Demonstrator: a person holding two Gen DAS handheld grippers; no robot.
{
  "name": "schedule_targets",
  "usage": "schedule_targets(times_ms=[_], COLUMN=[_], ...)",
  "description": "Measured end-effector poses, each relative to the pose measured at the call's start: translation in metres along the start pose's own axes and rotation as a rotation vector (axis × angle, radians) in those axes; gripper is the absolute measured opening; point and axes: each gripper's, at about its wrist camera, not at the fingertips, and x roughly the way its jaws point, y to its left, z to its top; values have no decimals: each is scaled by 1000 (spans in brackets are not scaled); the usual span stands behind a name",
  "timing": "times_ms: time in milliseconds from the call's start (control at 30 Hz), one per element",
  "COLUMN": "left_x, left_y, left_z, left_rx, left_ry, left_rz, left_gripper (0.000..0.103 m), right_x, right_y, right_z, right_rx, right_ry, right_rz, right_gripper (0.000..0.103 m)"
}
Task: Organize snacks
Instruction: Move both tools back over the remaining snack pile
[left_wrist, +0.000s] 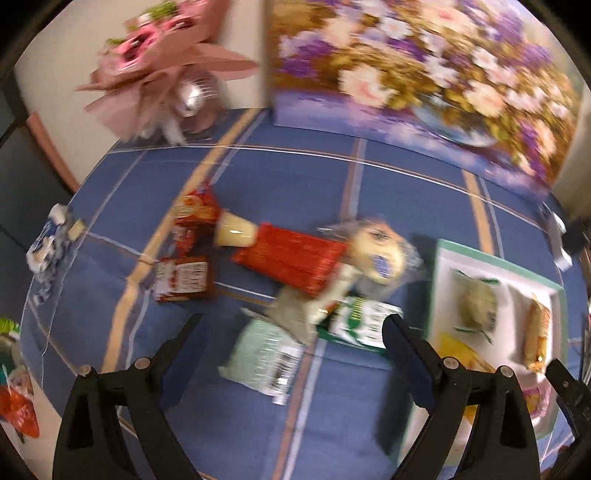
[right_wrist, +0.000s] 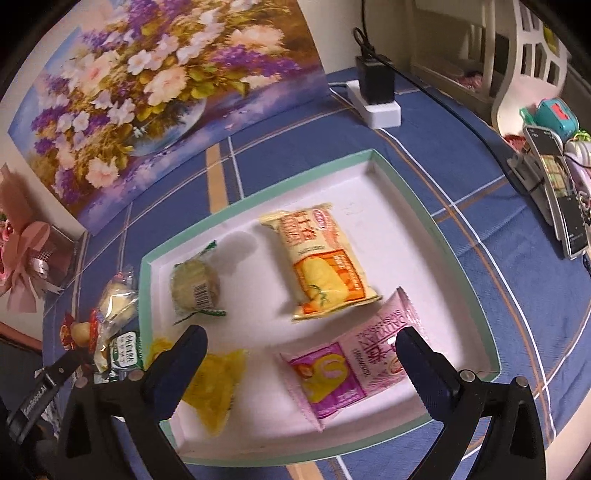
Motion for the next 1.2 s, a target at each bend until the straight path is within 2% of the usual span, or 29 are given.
schedule_targets(times_ms=[233,467,700,967,1200], left_x=[10,15,22,38,59], left_y=[49,93,129,155,162], left_z=[7,10,13,17,26], left_rx=[-96,-187,-243,-265,-241], left_ry=[26,59,78,111,149], left_rz=[59,56,26,-3,-44], left_gripper=[95,95,95,95,95], right_x=[-4,-5,-8,13,40], right_y=[21,53,111,174,219], right_z=[-4,-11,-26,-49,-70], right_rx=[-40,-88,-188,-276,-310], right_ry=[-14,-4,-10,70,161], right_rz=[8,74,157,181,182], right_gripper=[103,102,101,98,95])
